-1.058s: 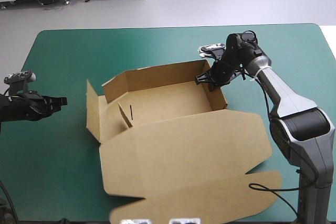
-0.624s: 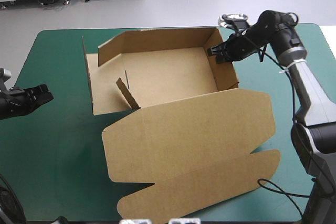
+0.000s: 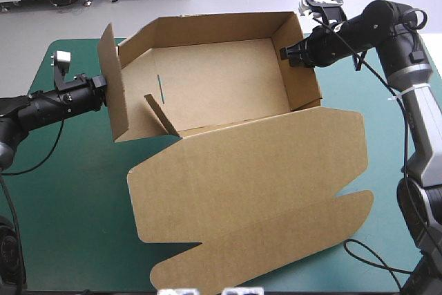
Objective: Fold the box
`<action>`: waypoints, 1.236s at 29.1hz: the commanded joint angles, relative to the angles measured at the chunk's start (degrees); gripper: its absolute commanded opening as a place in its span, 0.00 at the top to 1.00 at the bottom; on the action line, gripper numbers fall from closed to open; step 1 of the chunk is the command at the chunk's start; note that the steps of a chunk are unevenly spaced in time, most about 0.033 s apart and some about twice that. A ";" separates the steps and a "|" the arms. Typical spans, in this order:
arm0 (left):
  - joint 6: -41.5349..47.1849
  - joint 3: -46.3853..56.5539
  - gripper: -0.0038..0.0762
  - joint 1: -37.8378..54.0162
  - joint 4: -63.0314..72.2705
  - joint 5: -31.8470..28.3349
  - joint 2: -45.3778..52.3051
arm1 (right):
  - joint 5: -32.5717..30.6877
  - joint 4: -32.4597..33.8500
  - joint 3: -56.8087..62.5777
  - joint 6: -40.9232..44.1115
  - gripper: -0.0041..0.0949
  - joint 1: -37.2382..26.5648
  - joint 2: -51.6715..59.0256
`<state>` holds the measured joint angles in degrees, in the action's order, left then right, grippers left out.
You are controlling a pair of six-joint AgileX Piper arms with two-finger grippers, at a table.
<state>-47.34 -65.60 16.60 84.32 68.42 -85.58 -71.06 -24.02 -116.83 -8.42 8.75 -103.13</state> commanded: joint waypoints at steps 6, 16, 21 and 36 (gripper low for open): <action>2.40 -5.07 0.96 -1.92 2.59 5.84 5.19 | 9.23 0.36 -1.59 3.16 0.97 2.46 2.97; 4.49 -5.07 0.96 -1.92 -0.10 5.84 8.24 | 16.09 7.56 -1.59 6.11 0.97 8.26 2.62; 4.71 -5.07 0.96 -1.92 -0.73 5.84 8.95 | 17.12 7.80 -1.59 7.66 0.97 9.69 0.92; 4.71 -5.07 0.91 -1.92 -5.60 5.71 8.78 | 22.55 7.59 -1.59 8.88 0.97 12.77 -2.90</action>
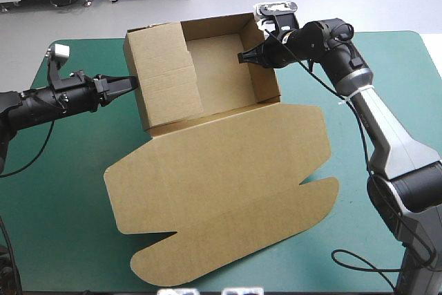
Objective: Fold the box
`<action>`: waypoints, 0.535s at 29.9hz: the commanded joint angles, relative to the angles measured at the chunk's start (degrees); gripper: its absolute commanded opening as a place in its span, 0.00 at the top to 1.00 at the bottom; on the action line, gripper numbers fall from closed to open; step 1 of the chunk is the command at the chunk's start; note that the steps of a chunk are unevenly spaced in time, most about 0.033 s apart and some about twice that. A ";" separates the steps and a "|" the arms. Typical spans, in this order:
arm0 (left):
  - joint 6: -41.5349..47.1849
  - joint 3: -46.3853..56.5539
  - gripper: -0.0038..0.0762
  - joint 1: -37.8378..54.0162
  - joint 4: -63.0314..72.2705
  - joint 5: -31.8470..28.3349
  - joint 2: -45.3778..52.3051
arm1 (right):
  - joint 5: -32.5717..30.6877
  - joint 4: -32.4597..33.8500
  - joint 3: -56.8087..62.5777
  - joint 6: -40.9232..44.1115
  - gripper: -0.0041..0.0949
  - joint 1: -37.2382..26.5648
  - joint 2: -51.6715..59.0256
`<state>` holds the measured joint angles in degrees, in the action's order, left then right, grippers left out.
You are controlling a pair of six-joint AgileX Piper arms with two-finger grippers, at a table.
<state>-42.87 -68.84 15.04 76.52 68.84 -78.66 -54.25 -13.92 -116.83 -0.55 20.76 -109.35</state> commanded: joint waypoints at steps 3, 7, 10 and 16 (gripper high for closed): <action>0.24 -1.83 0.77 -0.37 1.51 5.29 1.86 | 6.97 -2.14 -1.59 1.00 0.97 0.88 3.15; 0.24 -1.83 0.55 -0.37 1.90 5.29 1.86 | 7.15 0.49 -1.59 1.82 0.97 0.88 2.66; 0.24 -1.83 0.43 -0.37 1.54 5.29 1.86 | 7.15 2.44 -1.59 2.62 0.97 0.88 2.26; 0.24 -1.83 0.41 -0.37 -0.70 4.13 1.86 | 7.24 2.91 -1.59 3.13 0.97 1.14 1.44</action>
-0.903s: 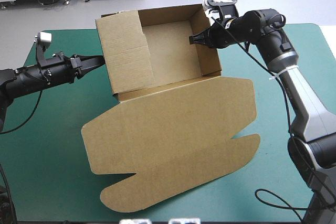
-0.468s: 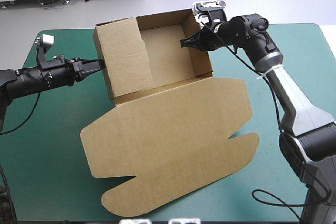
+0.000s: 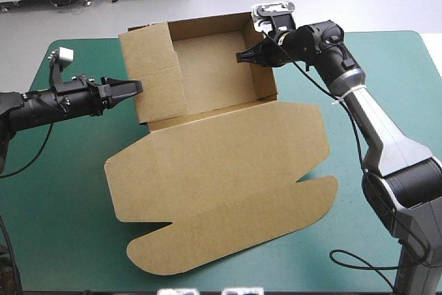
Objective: Fold the box
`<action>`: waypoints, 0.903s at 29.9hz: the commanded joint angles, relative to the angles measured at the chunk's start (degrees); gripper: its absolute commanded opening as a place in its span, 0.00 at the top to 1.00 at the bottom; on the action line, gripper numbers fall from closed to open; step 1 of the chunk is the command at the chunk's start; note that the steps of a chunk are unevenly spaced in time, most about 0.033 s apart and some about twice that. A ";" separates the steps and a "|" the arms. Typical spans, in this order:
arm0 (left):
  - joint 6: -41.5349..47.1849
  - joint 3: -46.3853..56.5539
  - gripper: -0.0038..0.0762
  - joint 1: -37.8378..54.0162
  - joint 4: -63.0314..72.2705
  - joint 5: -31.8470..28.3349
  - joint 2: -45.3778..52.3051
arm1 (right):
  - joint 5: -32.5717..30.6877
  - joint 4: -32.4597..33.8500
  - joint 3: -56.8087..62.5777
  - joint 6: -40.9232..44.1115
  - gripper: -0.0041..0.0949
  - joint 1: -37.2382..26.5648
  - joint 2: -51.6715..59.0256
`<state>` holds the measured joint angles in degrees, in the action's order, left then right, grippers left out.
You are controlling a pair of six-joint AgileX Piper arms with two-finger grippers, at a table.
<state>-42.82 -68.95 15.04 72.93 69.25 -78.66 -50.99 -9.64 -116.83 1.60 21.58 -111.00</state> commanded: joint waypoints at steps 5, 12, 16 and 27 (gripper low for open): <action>2.68 -1.72 0.41 -0.37 -3.13 0.67 1.86 | 5.39 1.01 -1.59 1.44 0.97 3.27 2.97; 6.11 -1.72 0.43 -0.37 -9.60 -3.04 1.86 | 8.47 1.15 -2.20 2.10 0.97 7.97 2.97; 9.24 -1.72 0.46 -0.37 -15.17 -6.61 1.86 | 7.90 1.15 -2.28 2.10 0.97 9.75 2.97; 13.44 -1.72 0.51 -0.37 -23.45 -19.16 1.73 | -2.49 3.89 -9.66 1.00 0.97 11.46 2.97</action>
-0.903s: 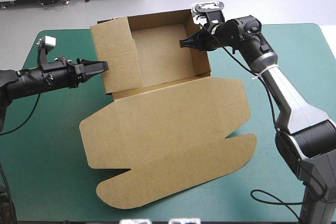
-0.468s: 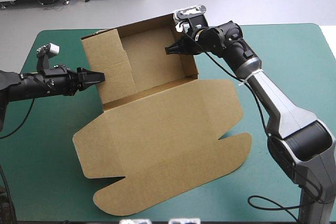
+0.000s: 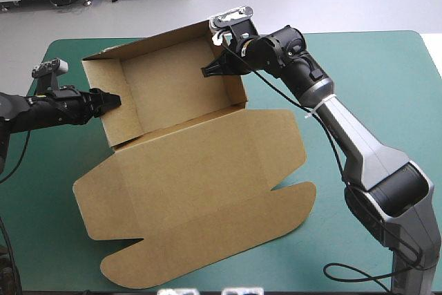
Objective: Fold the box
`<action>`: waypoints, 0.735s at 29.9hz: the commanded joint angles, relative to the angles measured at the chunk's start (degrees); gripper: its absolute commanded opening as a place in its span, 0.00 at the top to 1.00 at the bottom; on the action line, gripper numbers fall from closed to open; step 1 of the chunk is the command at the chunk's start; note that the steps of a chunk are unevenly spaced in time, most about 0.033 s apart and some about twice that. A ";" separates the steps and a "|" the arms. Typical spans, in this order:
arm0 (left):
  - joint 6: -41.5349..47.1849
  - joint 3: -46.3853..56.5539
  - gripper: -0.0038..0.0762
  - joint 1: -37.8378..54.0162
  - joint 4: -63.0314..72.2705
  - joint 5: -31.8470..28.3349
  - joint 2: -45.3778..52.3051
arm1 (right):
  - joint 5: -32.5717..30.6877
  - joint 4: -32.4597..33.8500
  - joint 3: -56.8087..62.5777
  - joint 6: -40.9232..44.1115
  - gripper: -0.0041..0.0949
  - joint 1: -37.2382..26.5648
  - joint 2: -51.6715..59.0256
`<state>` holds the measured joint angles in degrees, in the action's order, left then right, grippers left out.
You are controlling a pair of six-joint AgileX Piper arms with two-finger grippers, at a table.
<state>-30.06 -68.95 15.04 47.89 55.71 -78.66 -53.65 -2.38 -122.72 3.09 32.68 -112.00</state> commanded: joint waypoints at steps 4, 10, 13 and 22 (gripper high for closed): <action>0.93 -1.72 0.77 -0.65 2.91 -4.58 1.73 | -3.65 -0.97 -3.94 -0.76 0.97 0.37 3.97; 0.68 -1.82 0.96 -6.63 2.14 -4.68 1.73 | -11.67 2.38 -3.53 -0.27 0.97 0.37 2.70; 2.07 -1.82 0.96 -10.53 1.42 -7.00 1.73 | -17.02 2.38 -3.53 -0.06 0.97 0.37 1.21; 16.08 -1.82 0.96 -18.52 -16.19 -7.11 -1.41 | -17.96 -2.52 7.86 2.10 0.97 0.37 0.63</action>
<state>-15.22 -68.31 -0.62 26.77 49.67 -80.95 -69.02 0.80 -117.79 7.65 32.45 -113.63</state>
